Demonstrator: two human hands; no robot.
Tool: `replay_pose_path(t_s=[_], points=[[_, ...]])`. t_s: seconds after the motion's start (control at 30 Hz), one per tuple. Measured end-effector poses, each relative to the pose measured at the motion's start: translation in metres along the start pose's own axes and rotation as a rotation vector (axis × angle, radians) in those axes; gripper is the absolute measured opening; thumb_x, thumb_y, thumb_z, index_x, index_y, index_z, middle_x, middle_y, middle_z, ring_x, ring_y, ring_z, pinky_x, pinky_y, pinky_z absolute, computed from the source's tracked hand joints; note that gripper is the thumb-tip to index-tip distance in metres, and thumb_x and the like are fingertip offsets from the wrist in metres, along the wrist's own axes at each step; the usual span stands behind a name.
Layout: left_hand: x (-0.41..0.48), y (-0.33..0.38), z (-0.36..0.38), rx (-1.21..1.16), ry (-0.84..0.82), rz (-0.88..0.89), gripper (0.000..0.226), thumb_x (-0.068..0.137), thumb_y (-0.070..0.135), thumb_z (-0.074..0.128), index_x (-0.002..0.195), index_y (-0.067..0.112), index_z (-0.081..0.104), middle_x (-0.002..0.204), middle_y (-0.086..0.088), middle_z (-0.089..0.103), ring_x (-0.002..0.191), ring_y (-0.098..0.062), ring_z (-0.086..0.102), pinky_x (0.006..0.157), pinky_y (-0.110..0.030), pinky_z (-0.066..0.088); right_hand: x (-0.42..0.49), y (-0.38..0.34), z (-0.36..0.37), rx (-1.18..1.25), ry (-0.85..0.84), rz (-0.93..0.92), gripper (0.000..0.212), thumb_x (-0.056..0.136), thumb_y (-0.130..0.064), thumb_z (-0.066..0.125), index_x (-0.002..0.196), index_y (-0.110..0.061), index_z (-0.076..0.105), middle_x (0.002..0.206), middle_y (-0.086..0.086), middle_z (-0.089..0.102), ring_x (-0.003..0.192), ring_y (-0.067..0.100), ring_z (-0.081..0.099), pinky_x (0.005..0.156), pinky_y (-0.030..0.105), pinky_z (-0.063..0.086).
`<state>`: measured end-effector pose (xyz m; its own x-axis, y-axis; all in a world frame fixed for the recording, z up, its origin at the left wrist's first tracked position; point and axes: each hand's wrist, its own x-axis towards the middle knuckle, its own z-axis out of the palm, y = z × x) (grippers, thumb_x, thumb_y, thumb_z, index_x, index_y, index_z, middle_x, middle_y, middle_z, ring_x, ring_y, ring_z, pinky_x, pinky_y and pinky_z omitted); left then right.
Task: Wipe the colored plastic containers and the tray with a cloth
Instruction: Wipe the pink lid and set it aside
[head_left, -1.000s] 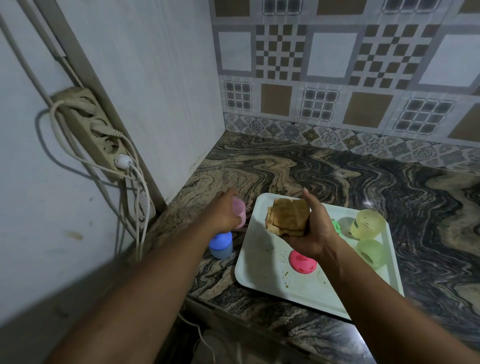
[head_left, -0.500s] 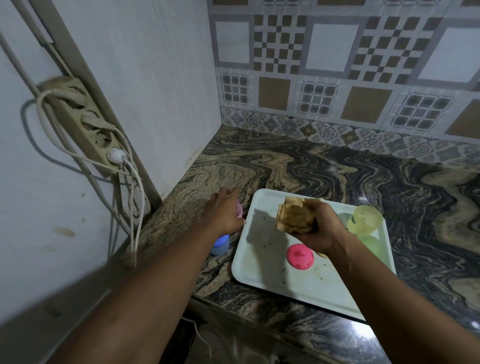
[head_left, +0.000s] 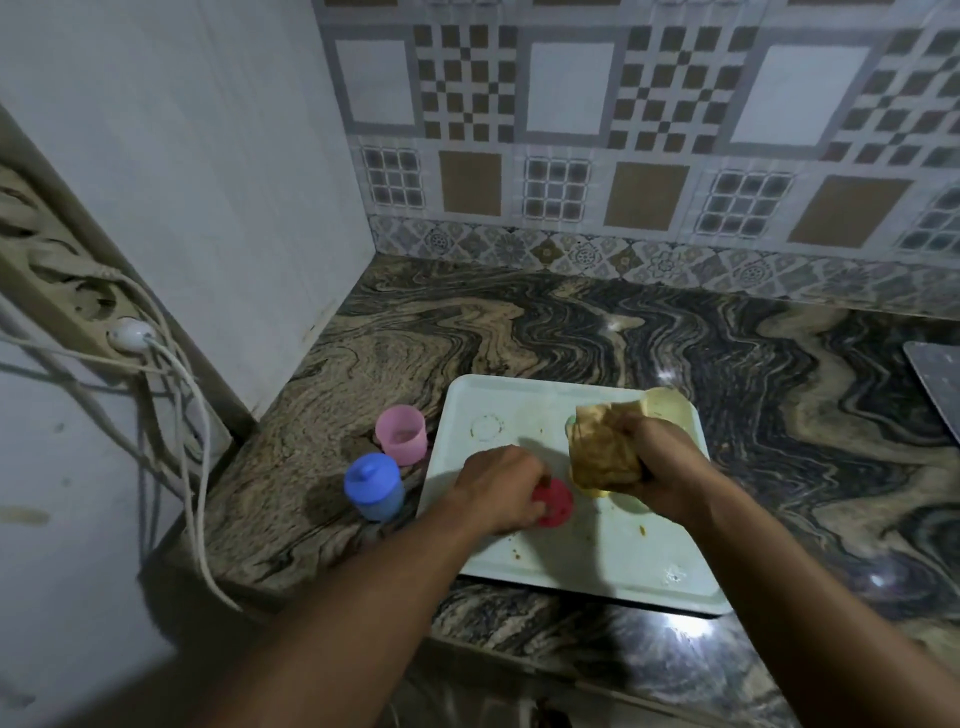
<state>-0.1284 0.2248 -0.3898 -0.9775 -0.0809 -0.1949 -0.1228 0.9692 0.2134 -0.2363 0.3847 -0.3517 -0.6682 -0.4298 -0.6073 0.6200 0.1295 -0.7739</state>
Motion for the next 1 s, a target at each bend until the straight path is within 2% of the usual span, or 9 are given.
replay_pose_path(t_s=[0.07,0.13,0.3,0.4,0.53,0.7,0.77,0.87,1.0], points=[[0.001,0.003,0.004,0.015,0.031,-0.034,0.021,0.08,0.032,0.068,0.096,0.018,0.071,0.093,-0.008,0.07,0.087,-0.032,0.066,0.064,-0.031,0.038,-0.003,0.01,-0.002,-0.08,0.039,-0.048,0.023,0.096,-0.01,0.047,0.095,0.0,0.067,0.076,0.018,0.07,0.062,0.032,0.064,0.062,0.048,0.058],[0.002,0.006,0.007,0.018,0.056,-0.063,0.02,0.081,0.027,0.065,0.097,0.017,0.073,0.095,-0.009,0.071,0.089,-0.033,0.066,0.066,-0.032,0.04,-0.006,0.016,-0.001,-0.146,0.056,-0.085,0.027,0.099,-0.01,0.046,0.103,-0.006,0.073,0.094,0.017,0.077,0.083,0.038,0.069,0.078,0.054,0.058],[-0.003,0.007,0.009,-0.079,0.173,-0.054,0.022,0.087,0.022,0.057,0.104,0.019,0.071,0.102,-0.006,0.069,0.095,-0.034,0.064,0.071,-0.036,0.042,-0.006,0.026,0.009,-0.282,0.039,-0.302,0.028,0.099,-0.011,0.049,0.112,-0.011,0.074,0.084,0.006,0.065,0.074,0.023,0.054,0.064,0.029,0.044],[-0.007,0.0,0.001,-0.186,0.357,-0.011,0.021,0.092,0.026,0.058,0.108,0.019,0.069,0.104,-0.003,0.068,0.097,-0.029,0.063,0.078,-0.037,0.048,0.0,0.033,0.01,-0.717,0.072,-0.61,0.038,0.095,-0.007,0.051,0.121,-0.024,0.072,0.112,-0.007,0.073,0.096,0.011,0.066,0.084,0.028,0.051],[-0.006,-0.01,-0.019,-0.234,0.573,0.016,0.013,0.093,0.024,0.061,0.098,0.014,0.067,0.097,-0.004,0.067,0.089,-0.027,0.061,0.074,-0.038,0.047,-0.003,0.052,0.025,-0.978,0.116,-0.864,0.055,0.082,0.001,0.049,0.133,-0.01,0.064,0.135,0.01,0.065,0.123,0.03,0.061,0.097,0.025,0.042],[-0.01,-0.034,-0.025,-0.296,0.73,-0.128,0.013,0.092,0.027,0.065,0.089,0.015,0.063,0.089,-0.002,0.065,0.077,-0.025,0.06,0.063,-0.033,0.043,-0.001,0.085,0.035,-1.112,0.019,-1.046,0.048,0.077,0.006,0.055,0.119,-0.01,0.073,0.127,0.007,0.07,0.113,0.028,0.068,0.094,0.036,0.055],[-0.01,-0.039,-0.03,-0.305,0.775,-0.13,0.016,0.091,0.03,0.065,0.085,0.015,0.062,0.086,-0.002,0.065,0.074,-0.025,0.058,0.06,-0.034,0.042,-0.004,0.09,0.034,-0.956,0.061,-0.967,0.044,0.079,0.002,0.05,0.111,-0.014,0.075,0.112,0.0,0.076,0.101,0.023,0.072,0.087,0.036,0.059],[-0.01,-0.039,-0.038,-0.276,0.825,-0.081,0.018,0.09,0.031,0.064,0.084,0.014,0.061,0.084,-0.002,0.064,0.076,-0.027,0.056,0.064,-0.036,0.042,-0.004,0.061,0.037,-0.316,0.198,-0.663,0.035,0.092,0.0,0.05,0.106,-0.017,0.077,0.09,0.0,0.079,0.088,0.026,0.075,0.08,0.038,0.06],[-0.01,-0.029,-0.034,-0.272,0.864,-0.054,0.022,0.092,0.033,0.062,0.082,0.014,0.06,0.082,-0.001,0.064,0.079,-0.026,0.054,0.068,-0.04,0.044,-0.014,0.008,0.052,0.232,-0.145,-0.335,0.045,0.102,-0.031,0.037,0.124,-0.01,0.07,0.116,0.016,0.074,0.108,0.03,0.07,0.089,0.037,0.05]])
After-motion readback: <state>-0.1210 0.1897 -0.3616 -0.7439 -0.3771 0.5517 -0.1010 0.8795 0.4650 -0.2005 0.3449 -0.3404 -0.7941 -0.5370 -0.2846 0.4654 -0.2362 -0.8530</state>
